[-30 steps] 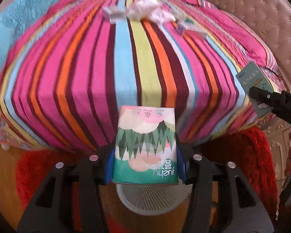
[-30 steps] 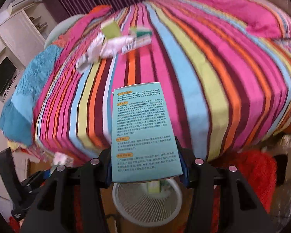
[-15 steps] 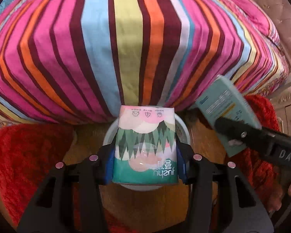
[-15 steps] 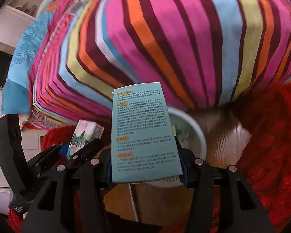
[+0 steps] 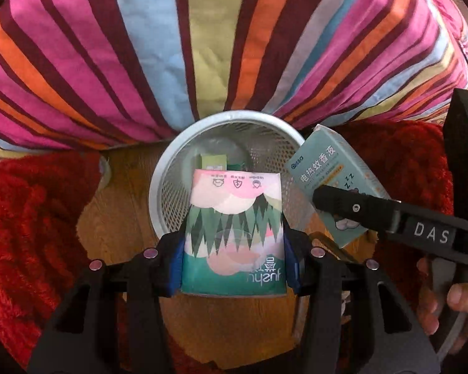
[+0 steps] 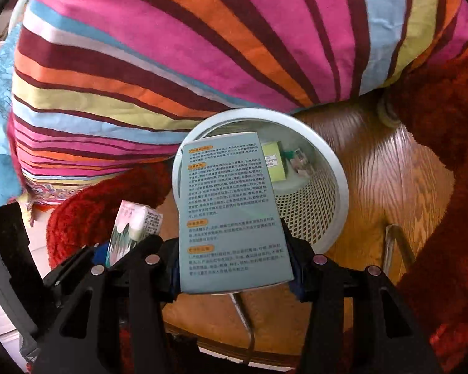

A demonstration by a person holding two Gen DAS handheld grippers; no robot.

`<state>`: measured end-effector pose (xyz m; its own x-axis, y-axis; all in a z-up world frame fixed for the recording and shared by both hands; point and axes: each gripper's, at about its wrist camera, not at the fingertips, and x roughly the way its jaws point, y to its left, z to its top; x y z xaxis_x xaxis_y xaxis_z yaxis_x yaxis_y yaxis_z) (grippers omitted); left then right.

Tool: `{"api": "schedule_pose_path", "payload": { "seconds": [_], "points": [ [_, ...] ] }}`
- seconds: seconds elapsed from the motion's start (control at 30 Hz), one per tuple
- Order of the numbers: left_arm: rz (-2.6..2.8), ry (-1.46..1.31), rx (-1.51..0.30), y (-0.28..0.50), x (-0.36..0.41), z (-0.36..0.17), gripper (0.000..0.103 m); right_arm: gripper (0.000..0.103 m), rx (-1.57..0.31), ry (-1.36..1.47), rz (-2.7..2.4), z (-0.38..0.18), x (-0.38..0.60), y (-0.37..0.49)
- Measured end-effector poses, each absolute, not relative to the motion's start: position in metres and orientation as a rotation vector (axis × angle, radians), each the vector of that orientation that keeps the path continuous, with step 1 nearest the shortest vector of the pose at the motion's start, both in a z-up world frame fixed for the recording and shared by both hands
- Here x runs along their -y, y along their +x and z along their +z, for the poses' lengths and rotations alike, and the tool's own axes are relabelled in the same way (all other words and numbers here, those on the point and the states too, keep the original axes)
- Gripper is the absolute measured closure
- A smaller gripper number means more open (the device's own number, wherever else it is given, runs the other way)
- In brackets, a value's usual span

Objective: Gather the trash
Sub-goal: 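Carry both items over the wastebasket and open both tools to drop them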

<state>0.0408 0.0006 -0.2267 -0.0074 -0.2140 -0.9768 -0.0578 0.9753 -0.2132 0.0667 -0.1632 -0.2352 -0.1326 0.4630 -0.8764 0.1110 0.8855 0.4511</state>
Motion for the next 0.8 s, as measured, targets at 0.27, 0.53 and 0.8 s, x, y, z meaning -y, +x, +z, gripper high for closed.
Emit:
{"api": "schedule_pose_path", "payload": {
  "seconds": [0.27, 0.53, 0.8],
  "points": [
    [-0.104, -0.248, -1.685, 0.052, 0.0, -0.253, 0.053, 0.054, -1.778, 0.479, 0.264, -0.261, 0.166, 0.066],
    [-0.097, -0.246, -1.811, 0.055, 0.007, -0.291, 0.053, 0.054, -1.86, 0.499, 0.195, -0.294, 0.161, 0.072],
    [-0.067, -0.285, -1.865, 0.058, 0.003, -0.311, 0.051, 0.054, -1.887, 0.492, 0.191, -0.302, 0.156, 0.073]
  ]
}}
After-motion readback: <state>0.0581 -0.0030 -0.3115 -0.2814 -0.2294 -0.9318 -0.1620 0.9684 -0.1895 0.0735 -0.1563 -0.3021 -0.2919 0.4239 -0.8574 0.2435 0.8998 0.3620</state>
